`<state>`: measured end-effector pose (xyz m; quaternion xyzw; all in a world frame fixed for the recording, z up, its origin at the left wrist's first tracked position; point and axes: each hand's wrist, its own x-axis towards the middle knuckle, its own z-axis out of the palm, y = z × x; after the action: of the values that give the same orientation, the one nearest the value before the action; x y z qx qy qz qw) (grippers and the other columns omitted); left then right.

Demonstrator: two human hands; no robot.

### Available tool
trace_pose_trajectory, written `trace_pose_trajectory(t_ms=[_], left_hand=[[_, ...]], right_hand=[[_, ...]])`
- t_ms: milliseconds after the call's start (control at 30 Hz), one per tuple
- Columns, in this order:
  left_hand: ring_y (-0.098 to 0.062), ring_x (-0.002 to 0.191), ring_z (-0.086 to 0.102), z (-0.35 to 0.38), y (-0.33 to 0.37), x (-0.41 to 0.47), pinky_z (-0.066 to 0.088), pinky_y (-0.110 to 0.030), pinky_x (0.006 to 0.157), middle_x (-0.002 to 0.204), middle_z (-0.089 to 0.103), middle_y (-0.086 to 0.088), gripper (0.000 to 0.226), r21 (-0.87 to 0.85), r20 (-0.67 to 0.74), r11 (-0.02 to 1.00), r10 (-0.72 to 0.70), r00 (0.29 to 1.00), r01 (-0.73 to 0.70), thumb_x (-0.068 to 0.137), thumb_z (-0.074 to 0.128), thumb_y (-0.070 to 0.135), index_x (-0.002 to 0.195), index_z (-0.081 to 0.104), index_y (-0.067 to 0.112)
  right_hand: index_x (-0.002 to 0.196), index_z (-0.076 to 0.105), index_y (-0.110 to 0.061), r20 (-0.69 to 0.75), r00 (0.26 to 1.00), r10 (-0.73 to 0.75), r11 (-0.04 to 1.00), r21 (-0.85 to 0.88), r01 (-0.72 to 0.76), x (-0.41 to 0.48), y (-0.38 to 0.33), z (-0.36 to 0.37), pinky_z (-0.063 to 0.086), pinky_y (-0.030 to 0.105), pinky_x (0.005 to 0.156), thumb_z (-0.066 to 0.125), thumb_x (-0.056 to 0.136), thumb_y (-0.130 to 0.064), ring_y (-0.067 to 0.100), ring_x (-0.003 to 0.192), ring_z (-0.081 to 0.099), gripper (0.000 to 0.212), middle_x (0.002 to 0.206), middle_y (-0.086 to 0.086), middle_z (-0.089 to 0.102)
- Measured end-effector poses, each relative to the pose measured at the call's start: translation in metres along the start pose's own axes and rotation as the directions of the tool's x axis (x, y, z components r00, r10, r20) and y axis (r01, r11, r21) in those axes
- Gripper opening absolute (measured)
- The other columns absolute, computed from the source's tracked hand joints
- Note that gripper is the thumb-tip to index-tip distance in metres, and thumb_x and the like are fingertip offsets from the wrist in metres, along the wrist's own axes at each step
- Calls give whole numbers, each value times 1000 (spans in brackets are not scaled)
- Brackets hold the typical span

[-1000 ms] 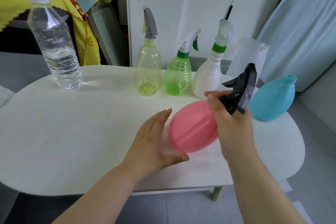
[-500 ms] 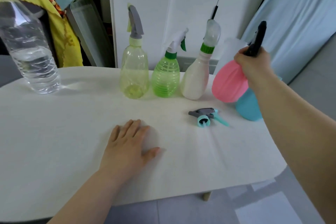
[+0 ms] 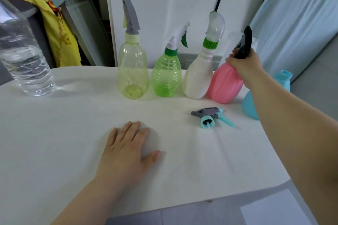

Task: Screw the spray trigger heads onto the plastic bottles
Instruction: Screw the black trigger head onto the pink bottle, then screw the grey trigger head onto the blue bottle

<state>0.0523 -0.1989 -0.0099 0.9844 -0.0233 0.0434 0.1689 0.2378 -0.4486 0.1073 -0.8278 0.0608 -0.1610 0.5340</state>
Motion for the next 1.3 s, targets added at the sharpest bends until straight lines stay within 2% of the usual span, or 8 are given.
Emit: trace_pose_trajectory(t_ms=[233, 400, 533, 633, 767, 1000, 1200, 1300], left_hand=[[-11, 140, 9, -1, 0, 1, -1, -32, 113, 152, 19, 6, 98, -30, -9, 1000, 0, 1000, 0, 51, 0, 74, 135, 27, 30], [-10, 140, 4, 1, 0, 3, -4, -31, 112, 153, 13, 8, 90, -17, 14, 1000, 3, 1000, -3, 60, 5, 77, 136, 21, 32], [-10, 140, 3, 3, -2, 8, -5, -31, 111, 153, 11, 7, 67, -18, 13, 1000, 24, 1000, -23, 79, 32, 65, 136, 20, 31], [-11, 140, 4, 4, -2, 9, -4, -32, 112, 153, 13, 5, 66, -27, 4, 999, 29, 1000, -28, 80, 35, 63, 136, 22, 31], [-12, 140, 7, 5, -2, 8, -2, -32, 112, 152, 16, 5, 65, -54, -15, 998, 30, 999, -31, 80, 37, 62, 135, 25, 30], [-10, 139, 10, 6, -1, 8, -1, -31, 112, 151, 19, 5, 61, -71, -57, 997, 33, 998, -37, 81, 40, 58, 134, 29, 29], [-10, 139, 10, 6, -1, 8, 0, -30, 112, 151, 19, 6, 60, -66, -83, 997, 41, 996, -46, 82, 40, 57, 134, 29, 29], [-10, 139, 10, 5, 0, 7, 1, -30, 113, 151, 20, 6, 59, -68, -85, 997, 36, 996, -42, 82, 41, 55, 133, 30, 28]], right_hand=[[114, 48, -13, 11, 1000, 17, 1000, -23, -17, 5, 3, -2, 38, 21, 61, 61, 80, -19, 16, 83, 48, 37, 88, -3, 52], [113, 46, -11, -23, 999, 38, 997, -59, -40, -3, -1, -4, 35, 22, 57, 62, 79, -29, 16, 84, 47, 41, 81, -8, 48], [136, 28, -13, -108, 994, 32, 989, -143, -47, -27, -3, -18, 42, 34, 92, 60, 82, -32, 19, 116, 44, 66, 133, 2, 42], [134, 31, -16, -148, 987, -68, 976, -215, 35, -59, 3, -26, 30, 38, 108, 58, 83, -32, 21, 130, 34, 61, 141, 5, 38], [120, 45, -10, -29, 993, -117, 927, -362, 99, -100, 13, -13, 32, 32, 92, 58, 82, -25, 26, 116, 41, 43, 125, 9, 48], [111, 45, -9, 221, 963, 153, 698, -714, 53, -132, 37, 28, 40, 36, 83, 59, 74, -51, 28, 111, 48, 57, 118, 7, 52], [109, 40, -7, 182, 968, 174, 716, -698, 3, -129, 38, 35, 37, 31, 67, 58, 79, -32, 30, 101, 56, 43, 113, 6, 59], [94, 46, -11, 221, 955, 195, 807, -589, -28, -131, 38, 29, 39, 29, 63, 58, 78, -22, 26, 84, 56, 23, 90, 0, 58]])
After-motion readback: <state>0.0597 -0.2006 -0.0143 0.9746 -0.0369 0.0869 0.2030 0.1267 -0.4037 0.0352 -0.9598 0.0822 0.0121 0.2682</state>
